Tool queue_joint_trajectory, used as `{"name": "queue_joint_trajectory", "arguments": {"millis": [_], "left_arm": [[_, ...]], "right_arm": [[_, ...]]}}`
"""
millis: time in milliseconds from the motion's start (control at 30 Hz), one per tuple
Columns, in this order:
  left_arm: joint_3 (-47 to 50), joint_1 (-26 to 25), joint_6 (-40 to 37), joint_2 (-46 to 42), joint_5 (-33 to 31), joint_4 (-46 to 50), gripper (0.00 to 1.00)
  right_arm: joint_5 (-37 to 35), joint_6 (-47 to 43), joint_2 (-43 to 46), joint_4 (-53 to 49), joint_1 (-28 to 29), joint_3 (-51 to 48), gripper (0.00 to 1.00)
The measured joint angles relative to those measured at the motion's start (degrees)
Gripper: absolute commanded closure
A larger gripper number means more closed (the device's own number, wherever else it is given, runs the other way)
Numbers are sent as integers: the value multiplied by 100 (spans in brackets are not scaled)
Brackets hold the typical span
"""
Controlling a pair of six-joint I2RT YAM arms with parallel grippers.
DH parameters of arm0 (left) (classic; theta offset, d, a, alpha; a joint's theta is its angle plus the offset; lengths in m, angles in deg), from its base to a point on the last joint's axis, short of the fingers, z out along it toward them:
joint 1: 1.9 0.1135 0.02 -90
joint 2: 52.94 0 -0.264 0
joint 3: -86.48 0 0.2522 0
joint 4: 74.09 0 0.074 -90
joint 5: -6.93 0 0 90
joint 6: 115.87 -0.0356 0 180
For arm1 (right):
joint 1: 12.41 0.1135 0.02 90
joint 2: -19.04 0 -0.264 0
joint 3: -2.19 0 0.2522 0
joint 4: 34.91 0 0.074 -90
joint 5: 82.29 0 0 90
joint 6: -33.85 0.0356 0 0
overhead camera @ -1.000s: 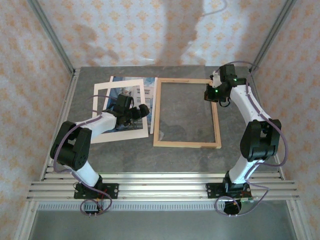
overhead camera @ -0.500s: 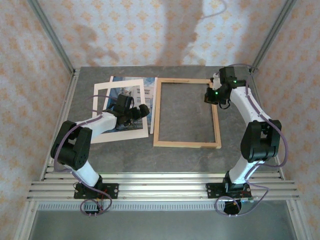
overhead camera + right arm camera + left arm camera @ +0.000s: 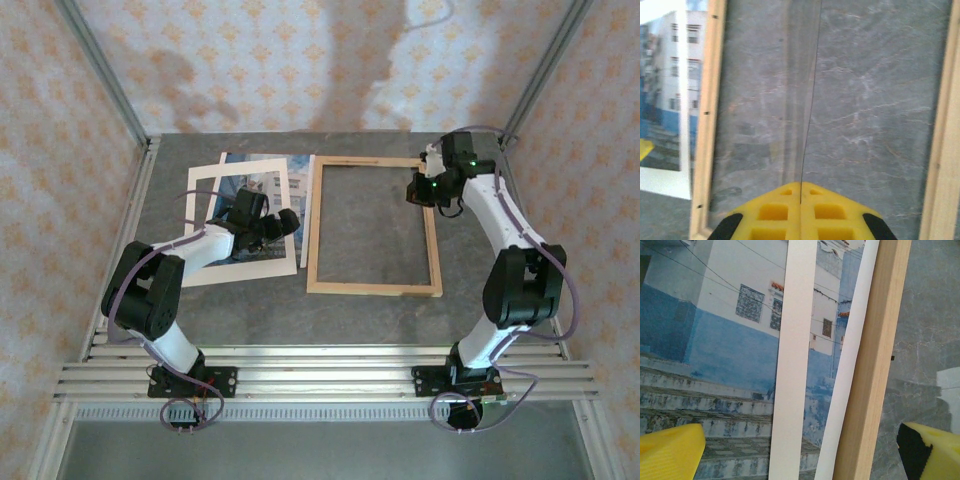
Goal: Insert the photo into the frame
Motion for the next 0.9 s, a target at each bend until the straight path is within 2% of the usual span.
{"name": "queue_joint_trajectory", "arguments": {"millis": [200, 367, 700, 800, 900], "left_arm": [[-59, 15, 11, 31, 24, -48, 0], [-68, 170, 140, 68, 173, -232, 0], [361, 737, 199, -184, 238, -424, 0], [514, 844, 249, -254, 238, -485, 0], [627, 949, 293, -302, 240, -518, 0]], "right_arm": [[909, 205, 254, -9, 24, 549, 100], [1316, 356, 254, 28, 273, 1150, 100], [1974, 719, -680, 79, 1239, 3414, 100], [2100, 774, -986, 61, 1438, 3818, 100], [2181, 841, -1113, 83, 1534, 3738, 100]]}}
